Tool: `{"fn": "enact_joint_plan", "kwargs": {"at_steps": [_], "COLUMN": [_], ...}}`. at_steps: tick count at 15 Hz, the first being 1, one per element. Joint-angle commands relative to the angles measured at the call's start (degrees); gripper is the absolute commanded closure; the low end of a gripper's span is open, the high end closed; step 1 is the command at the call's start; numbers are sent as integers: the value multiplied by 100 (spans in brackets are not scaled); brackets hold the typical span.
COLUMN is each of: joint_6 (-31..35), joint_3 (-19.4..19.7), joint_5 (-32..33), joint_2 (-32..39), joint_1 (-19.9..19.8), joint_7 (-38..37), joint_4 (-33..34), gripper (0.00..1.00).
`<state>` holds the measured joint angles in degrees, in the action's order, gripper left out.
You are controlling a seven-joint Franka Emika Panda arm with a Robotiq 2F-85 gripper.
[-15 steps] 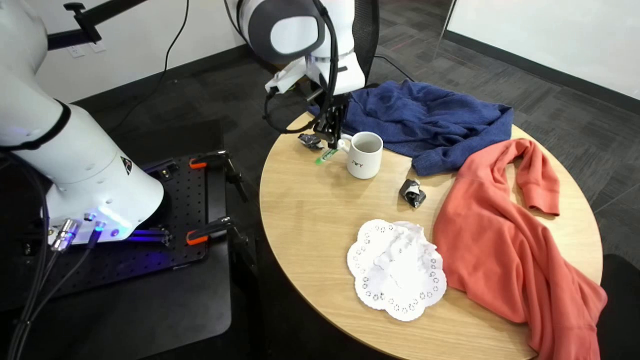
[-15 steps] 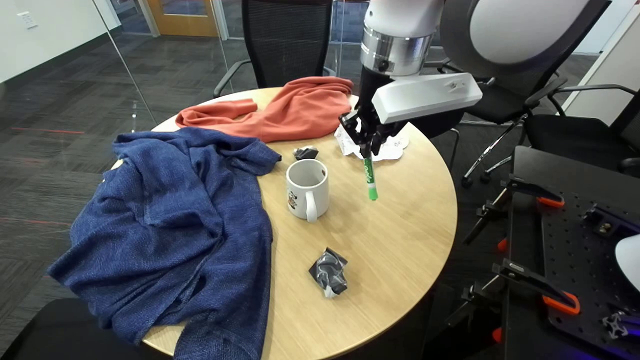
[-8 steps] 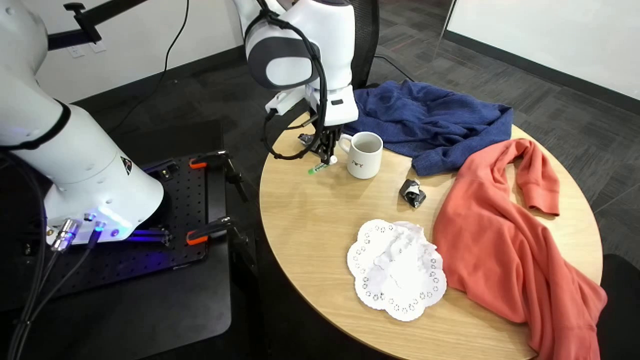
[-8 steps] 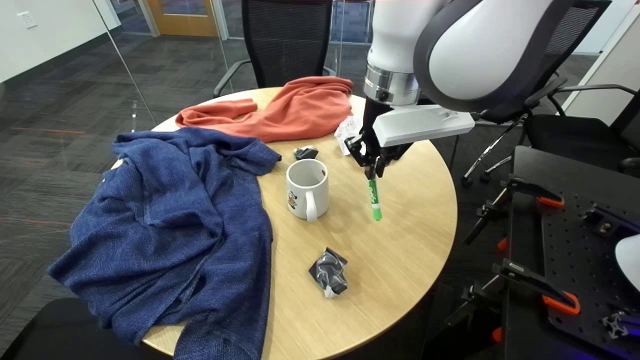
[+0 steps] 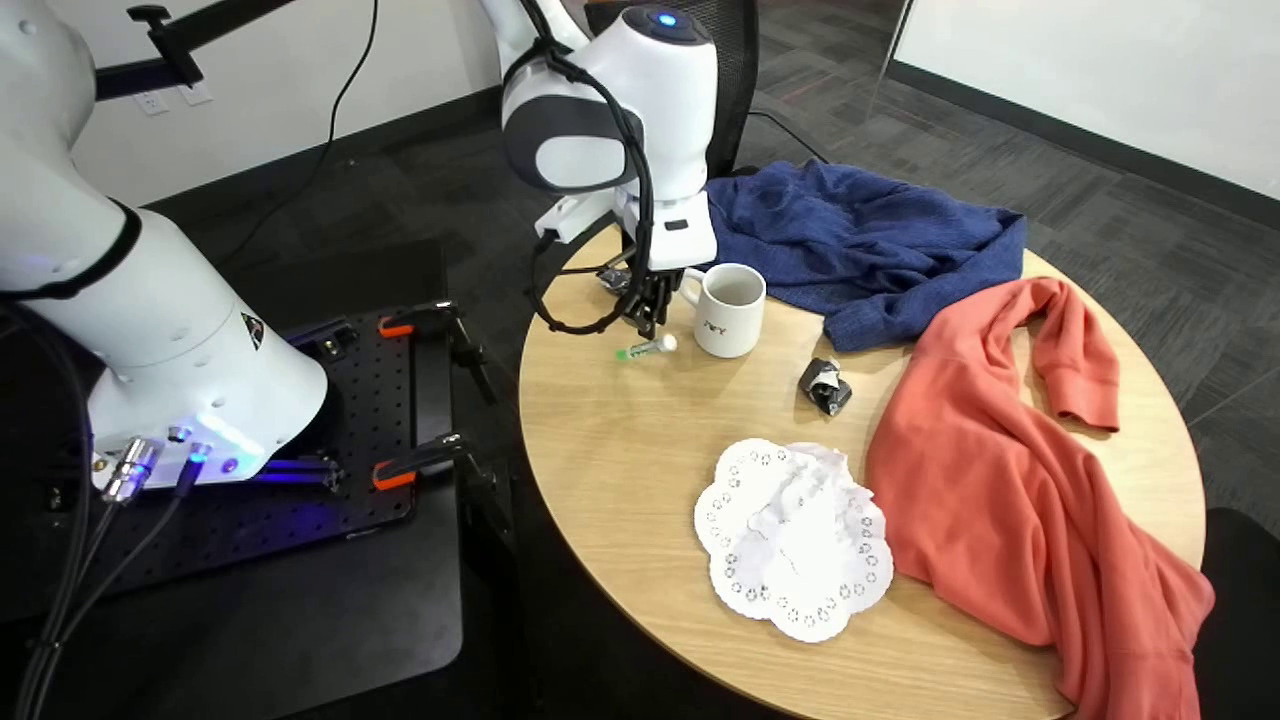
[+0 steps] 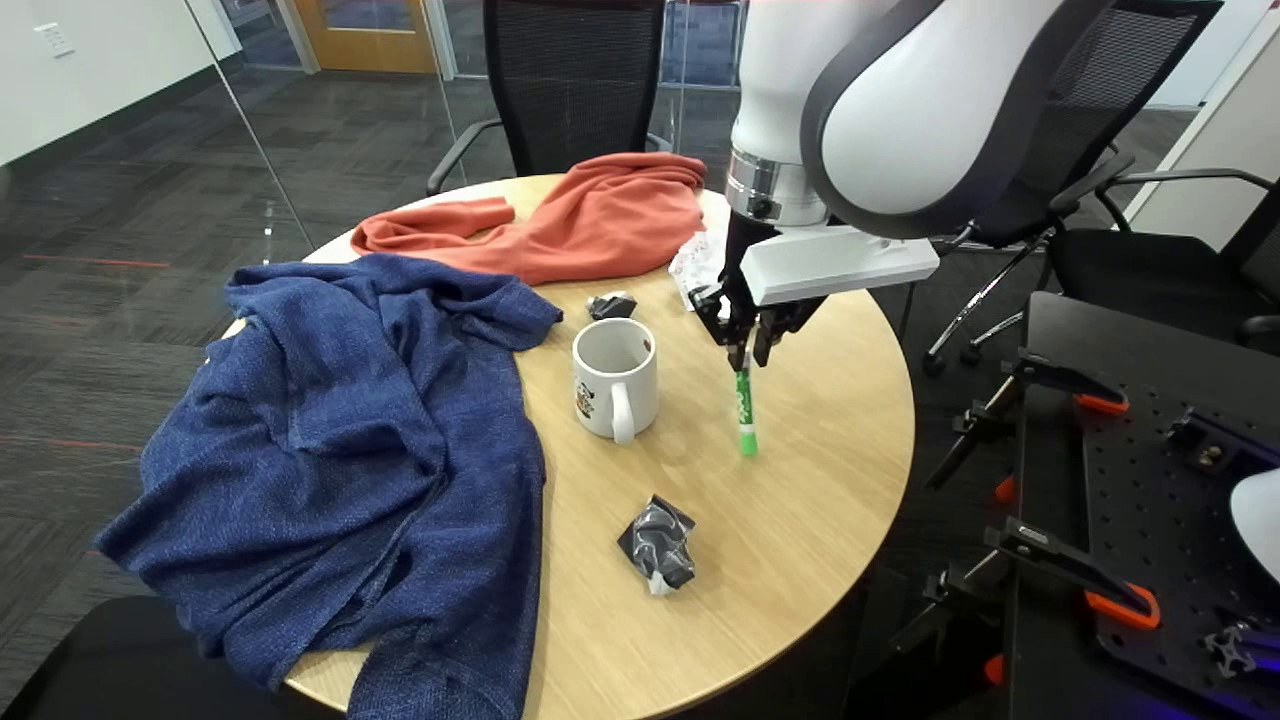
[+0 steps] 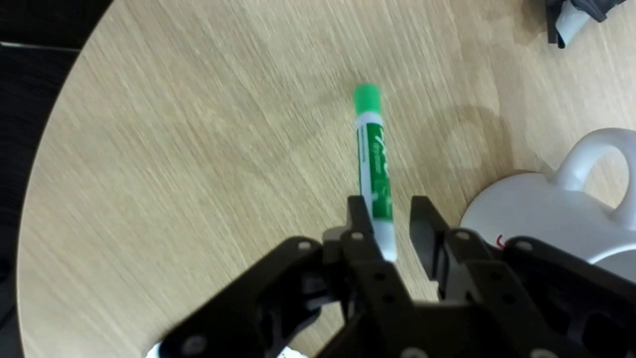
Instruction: Take one green marker out of the white mug
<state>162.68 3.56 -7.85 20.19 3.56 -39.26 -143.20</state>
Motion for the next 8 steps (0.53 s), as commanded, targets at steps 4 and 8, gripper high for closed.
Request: {"fn": "enact_joint_plan", "kwargs": {"at_steps": [4,8], "joint_6": [31,40], "joint_3": [21,48], "joint_5": [-167,-139], "joint_2": [74,46], "joint_1": [43,69], "joint_7": [180,159], "joint_4": [107,113], "gripper": [18,0]}}
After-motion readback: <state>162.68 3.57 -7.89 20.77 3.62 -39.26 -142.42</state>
